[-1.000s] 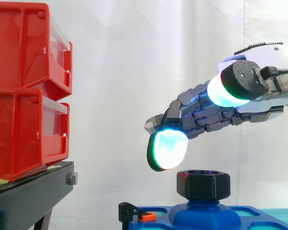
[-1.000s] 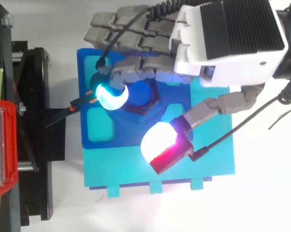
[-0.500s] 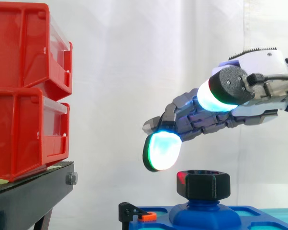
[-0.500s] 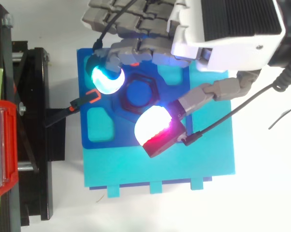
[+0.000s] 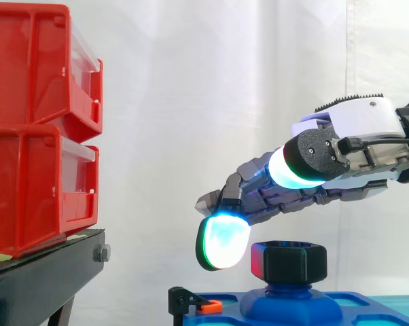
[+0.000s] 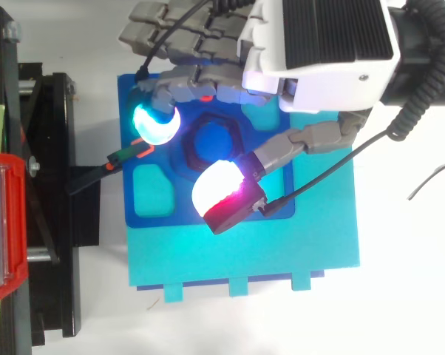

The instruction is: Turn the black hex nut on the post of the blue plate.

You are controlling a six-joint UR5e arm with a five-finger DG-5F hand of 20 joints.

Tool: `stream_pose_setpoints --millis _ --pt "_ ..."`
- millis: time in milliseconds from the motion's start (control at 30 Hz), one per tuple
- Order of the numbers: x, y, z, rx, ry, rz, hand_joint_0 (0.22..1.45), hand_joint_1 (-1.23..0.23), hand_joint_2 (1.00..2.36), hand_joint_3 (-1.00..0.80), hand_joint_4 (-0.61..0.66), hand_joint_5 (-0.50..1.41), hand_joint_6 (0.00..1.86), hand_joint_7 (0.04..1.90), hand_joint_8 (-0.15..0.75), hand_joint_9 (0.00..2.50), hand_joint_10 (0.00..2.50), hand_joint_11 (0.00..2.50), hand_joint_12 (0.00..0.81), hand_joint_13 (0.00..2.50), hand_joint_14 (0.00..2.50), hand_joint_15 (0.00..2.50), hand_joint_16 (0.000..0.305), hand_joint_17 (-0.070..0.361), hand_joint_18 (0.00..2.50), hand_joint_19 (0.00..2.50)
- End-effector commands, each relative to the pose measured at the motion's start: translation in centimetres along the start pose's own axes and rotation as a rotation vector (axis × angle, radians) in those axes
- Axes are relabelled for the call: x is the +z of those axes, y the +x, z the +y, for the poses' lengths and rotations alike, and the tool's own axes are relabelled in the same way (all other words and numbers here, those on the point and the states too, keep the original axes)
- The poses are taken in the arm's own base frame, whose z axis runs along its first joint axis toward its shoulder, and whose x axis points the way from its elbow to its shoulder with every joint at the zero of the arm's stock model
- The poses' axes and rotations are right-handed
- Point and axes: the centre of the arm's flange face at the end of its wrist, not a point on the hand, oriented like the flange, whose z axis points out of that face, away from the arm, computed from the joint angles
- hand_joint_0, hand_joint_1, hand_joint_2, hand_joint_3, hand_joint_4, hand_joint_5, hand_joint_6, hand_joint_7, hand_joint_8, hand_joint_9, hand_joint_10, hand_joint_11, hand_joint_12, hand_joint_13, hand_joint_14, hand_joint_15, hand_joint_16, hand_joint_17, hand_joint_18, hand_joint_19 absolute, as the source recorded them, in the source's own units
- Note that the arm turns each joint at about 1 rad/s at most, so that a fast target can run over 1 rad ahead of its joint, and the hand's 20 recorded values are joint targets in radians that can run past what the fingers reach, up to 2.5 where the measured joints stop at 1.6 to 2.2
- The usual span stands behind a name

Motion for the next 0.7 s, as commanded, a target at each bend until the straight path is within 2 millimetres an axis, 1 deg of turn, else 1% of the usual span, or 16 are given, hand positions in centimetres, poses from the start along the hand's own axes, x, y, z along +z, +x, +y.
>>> stream_pose_setpoints --millis 0,133,433,667 --pt "-0.06 -0.07 -0.15 0.004 0.003 0.001 0.50 -0.24 1.00 -0.50 0.25 -0.19 0.50 0.93 0.238 0.08 0.00 0.00 0.353 0.00 0.00 0.00 0.050 0.112 0.00 0.15" --pt "-0.20 -0.21 -0.52 0.012 0.006 0.004 0.50 -0.24 1.00 -0.50 0.26 -0.19 0.50 0.94 0.237 0.08 0.00 0.00 0.352 0.00 0.00 0.00 0.049 0.111 0.00 0.15" --pt "-0.22 -0.38 -0.74 0.023 0.004 0.000 0.50 -0.25 1.00 -0.50 0.28 -0.19 0.50 1.05 0.237 0.09 0.00 0.00 0.350 0.00 0.00 0.00 0.049 0.110 0.00 0.14" --pt "-0.28 -0.51 -0.96 0.026 0.001 0.000 0.50 -0.25 1.00 -0.50 0.28 -0.19 0.50 1.07 0.239 0.11 0.00 0.00 0.349 0.00 0.00 0.00 0.049 0.110 0.00 0.15"
